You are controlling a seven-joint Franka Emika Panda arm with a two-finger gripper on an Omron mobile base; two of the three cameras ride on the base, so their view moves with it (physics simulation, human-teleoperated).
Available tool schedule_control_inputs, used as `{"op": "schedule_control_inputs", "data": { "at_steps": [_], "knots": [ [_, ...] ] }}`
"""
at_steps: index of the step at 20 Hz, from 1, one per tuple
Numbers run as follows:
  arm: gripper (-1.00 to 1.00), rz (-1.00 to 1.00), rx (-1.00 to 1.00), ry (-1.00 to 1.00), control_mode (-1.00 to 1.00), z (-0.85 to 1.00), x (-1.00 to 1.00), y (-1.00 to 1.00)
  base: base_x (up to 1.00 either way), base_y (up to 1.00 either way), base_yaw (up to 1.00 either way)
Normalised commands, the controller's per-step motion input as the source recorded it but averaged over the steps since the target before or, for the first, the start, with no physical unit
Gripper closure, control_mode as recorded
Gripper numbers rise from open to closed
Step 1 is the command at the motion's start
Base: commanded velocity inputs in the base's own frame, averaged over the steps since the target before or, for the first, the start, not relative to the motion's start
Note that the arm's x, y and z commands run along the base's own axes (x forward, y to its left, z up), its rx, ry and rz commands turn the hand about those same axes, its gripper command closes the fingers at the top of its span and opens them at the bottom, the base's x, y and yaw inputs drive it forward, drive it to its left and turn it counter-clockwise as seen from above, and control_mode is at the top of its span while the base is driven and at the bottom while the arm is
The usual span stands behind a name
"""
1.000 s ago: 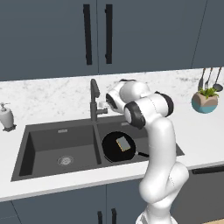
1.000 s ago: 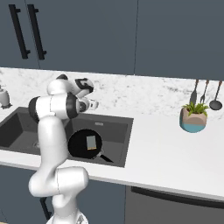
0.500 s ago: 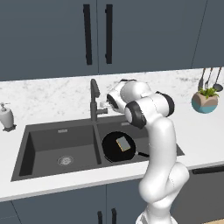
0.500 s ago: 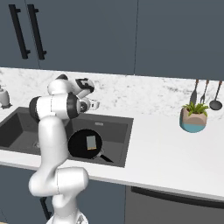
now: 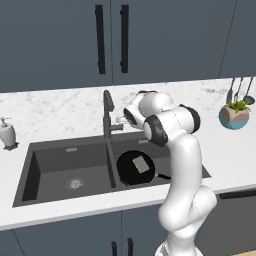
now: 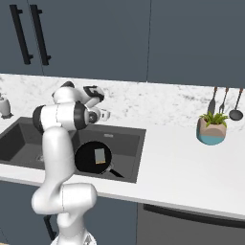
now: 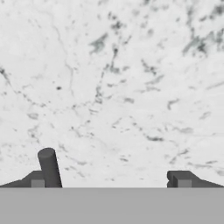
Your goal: Pick the pan and sponge and place them into the sink. Then turn on the water.
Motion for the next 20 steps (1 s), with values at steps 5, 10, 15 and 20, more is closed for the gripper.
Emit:
{"op": "schedule_control_inputs", "data": {
  "at_steps": [5,10,15,20],
  "knots": [
    [-1.0,0.0,0.04,0.0,-1.0,0.0,0.0,-0.85,0.0,0.0,0.0],
    [-1.0,0.0,0.03,0.0,-1.0,-0.06,0.0,-0.85,0.0,0.0,0.0],
    [-1.0,0.0,0.02,0.0,-1.0,-0.11,0.01,-0.83,0.0,0.0,0.0],
    [-1.0,0.0,0.01,0.0,-1.0,-0.15,0.0,-0.75,0.0,0.0,0.0]
  ]
}}
